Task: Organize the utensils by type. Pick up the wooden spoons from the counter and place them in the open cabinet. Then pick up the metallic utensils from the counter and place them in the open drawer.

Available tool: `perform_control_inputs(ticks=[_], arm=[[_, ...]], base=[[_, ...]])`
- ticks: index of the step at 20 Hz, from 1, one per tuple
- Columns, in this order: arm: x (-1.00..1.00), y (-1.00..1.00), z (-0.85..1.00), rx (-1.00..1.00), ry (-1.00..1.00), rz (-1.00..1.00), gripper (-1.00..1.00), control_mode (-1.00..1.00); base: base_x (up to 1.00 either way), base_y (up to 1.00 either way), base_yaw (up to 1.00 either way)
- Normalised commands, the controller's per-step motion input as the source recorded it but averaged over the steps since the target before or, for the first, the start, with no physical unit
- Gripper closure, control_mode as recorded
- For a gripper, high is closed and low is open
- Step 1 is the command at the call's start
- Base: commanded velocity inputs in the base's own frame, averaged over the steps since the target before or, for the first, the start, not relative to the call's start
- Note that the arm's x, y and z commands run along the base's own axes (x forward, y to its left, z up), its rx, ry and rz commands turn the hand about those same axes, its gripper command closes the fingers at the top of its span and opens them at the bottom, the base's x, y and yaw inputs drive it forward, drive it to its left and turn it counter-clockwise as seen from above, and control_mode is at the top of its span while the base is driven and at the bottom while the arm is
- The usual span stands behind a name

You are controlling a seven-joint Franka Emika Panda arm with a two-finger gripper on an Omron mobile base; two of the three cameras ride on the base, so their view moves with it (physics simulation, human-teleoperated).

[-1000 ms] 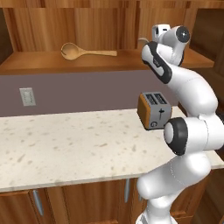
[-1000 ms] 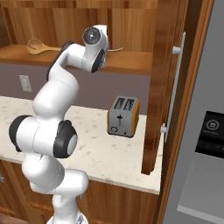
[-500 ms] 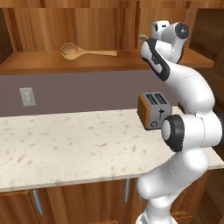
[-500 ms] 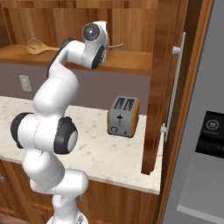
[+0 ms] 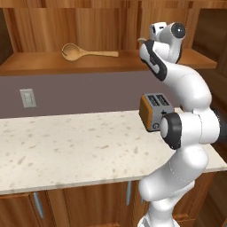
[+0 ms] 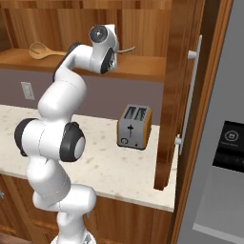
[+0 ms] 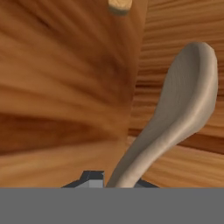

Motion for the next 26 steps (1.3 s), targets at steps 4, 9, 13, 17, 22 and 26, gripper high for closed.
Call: perform_control_inputs(ticks=[4,9,13,17,22,26], arm=[[0.14,0.0,-0.24,0.0,0.02,0.0,-1.0,-1.0],[0.14,0.0,-0.24,0.0,0.04,0.0,-1.0,-1.0],[0.08,-0.02,-0.21,0.0,0.04,0.0,-1.0,-1.0],[0.0,-0.08,-0.19,0.0,0.04,0.01,-1.0,-1.0],[-0.03,-0.06,-0.17,0.0,0.05,0.0,-1.0,-1.0],[-0.09,-0.04,-0.11,0.0,0.01,0.0,-1.0,-1.0]], base=[[0.0,0.0,0.0],[0.0,0.0,0.0],[0.0,0.0,0.0],[0.0,0.0,0.0],[0.0,0.0,0.0],[0.0,0.0,0.0]])
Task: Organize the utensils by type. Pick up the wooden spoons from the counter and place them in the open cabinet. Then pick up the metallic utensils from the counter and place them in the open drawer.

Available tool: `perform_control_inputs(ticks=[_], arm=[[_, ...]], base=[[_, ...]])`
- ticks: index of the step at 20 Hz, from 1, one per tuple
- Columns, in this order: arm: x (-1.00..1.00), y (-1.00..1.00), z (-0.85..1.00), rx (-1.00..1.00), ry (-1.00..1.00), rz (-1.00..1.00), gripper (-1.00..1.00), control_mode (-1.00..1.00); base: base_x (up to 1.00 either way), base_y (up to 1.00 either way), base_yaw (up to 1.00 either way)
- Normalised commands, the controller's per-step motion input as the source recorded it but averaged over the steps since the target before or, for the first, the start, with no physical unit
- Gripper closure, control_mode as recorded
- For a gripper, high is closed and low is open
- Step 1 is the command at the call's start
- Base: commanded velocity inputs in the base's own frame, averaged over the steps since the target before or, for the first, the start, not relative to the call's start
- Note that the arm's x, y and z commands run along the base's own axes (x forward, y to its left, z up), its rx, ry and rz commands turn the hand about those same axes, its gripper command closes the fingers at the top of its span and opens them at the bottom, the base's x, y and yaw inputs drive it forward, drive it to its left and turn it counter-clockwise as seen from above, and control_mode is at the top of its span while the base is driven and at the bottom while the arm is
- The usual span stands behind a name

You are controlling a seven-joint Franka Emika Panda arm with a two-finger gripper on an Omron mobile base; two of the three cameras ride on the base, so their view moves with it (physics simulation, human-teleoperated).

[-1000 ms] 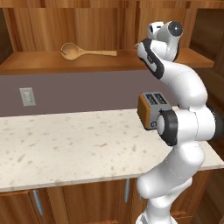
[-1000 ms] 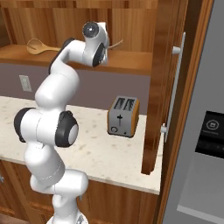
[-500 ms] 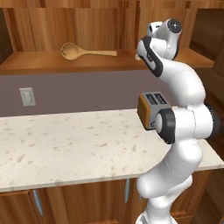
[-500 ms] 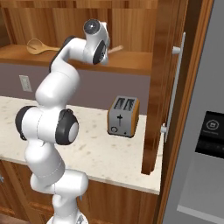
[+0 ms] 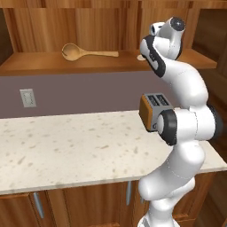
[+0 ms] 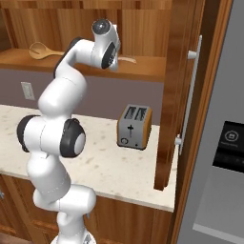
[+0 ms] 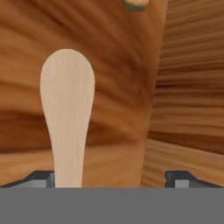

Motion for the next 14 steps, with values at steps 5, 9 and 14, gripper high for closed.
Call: perform_control_inputs(ticks=[5,9,14], arm=[[-0.34,-0.01,-0.1,0.0,0.0,0.0,-1.0,-1.0],[-0.36,0.0,-0.01,0.0,0.02,0.0,-1.0,-1.0],[-0.03,0.0,0.0,0.0,0.06,0.0,-1.0,-1.0]], base=[[0.0,0.0,0.0],[0.0,0.0,0.0],[0.0,0.0,0.0]])
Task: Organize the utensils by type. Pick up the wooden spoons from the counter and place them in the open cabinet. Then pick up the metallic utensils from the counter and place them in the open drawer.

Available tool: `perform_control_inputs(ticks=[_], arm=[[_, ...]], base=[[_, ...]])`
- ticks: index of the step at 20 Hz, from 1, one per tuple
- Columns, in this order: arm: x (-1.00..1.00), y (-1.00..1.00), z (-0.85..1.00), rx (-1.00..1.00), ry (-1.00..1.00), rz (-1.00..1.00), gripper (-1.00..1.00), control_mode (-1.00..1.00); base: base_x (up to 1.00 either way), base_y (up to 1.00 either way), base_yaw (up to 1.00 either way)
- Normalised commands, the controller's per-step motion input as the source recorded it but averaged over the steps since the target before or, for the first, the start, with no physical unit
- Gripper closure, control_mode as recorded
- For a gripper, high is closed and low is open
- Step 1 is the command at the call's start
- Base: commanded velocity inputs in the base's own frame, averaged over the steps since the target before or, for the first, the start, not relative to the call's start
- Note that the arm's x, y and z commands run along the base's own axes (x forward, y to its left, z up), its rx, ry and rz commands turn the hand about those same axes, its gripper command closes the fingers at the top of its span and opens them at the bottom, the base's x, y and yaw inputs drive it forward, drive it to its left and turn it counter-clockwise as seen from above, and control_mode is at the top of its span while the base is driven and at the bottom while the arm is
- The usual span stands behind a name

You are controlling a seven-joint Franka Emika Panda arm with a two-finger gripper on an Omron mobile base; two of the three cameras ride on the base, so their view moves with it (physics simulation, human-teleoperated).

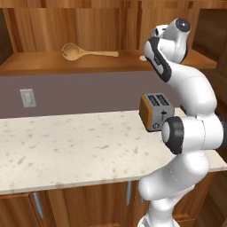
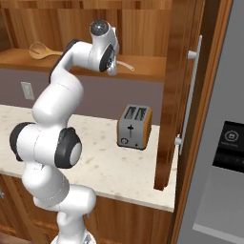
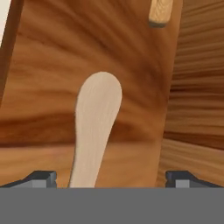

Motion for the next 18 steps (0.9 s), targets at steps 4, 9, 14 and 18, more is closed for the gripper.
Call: perform_control_inputs(ticks=[4,9,14,18], arm=[[0.22,-0.02,0.0,0.0,0.05,0.0,-1.0,-1.0],[0.37,-0.04,0.07,0.0,0.01,0.02,-1.0,-1.0],[0.31,-0.02,0.14,0.01,0.0,0.06,-1.0,-1.0],[-0.25,0.0,0.01,0.0,0.0,0.1,-1.0,-1.0]], base=[[0.0,0.0,0.0],[0.0,0.0,0.0],[0.0,0.0,0.0],[0.0,0.0,0.0]])
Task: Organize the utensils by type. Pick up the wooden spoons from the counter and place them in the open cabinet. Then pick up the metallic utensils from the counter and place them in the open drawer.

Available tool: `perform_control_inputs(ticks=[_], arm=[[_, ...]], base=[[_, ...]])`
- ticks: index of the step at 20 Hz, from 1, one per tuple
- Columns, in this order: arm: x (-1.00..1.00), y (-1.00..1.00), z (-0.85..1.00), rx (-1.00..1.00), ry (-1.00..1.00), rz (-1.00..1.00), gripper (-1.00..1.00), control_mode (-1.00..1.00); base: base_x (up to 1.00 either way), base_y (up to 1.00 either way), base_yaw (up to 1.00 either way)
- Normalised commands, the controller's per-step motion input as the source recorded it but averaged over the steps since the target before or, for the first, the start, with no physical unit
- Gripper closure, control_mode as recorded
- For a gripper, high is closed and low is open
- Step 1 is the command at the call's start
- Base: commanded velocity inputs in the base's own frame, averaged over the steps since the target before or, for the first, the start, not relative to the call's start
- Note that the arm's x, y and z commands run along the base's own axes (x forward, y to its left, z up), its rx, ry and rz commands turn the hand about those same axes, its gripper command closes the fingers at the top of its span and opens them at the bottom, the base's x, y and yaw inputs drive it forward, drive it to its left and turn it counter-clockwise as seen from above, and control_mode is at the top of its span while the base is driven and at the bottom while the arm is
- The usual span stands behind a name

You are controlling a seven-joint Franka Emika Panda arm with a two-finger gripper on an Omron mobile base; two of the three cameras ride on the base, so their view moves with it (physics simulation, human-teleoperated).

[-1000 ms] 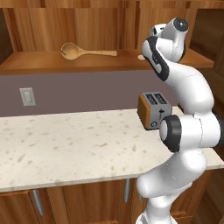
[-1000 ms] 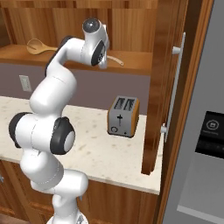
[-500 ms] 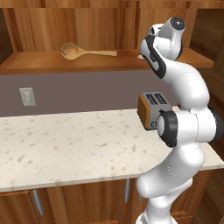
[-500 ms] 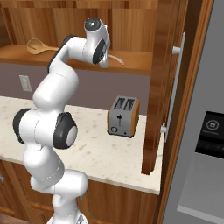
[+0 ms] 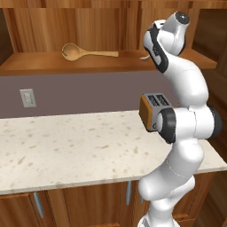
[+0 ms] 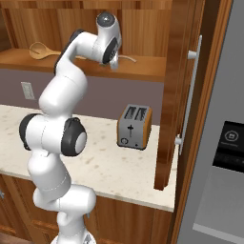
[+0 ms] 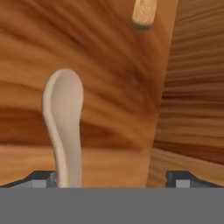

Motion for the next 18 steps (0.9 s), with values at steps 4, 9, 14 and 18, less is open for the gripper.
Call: perform_control_inputs(ticks=[4,9,14,18], arm=[[-0.23,-0.01,-0.13,0.0,0.03,0.08,-1.0,-1.0],[-0.09,-0.02,-0.13,0.0,0.04,0.08,-1.0,-1.0],[-0.03,-0.01,-0.14,0.0,0.02,0.07,-1.0,-1.0],[-0.11,0.0,-0.09,0.0,0.0,0.07,-1.0,-1.0]], base=[[0.0,0.0,0.0],[0.0,0.0,0.0],[0.0,0.0,0.0],[0.0,0.0,0.0]])
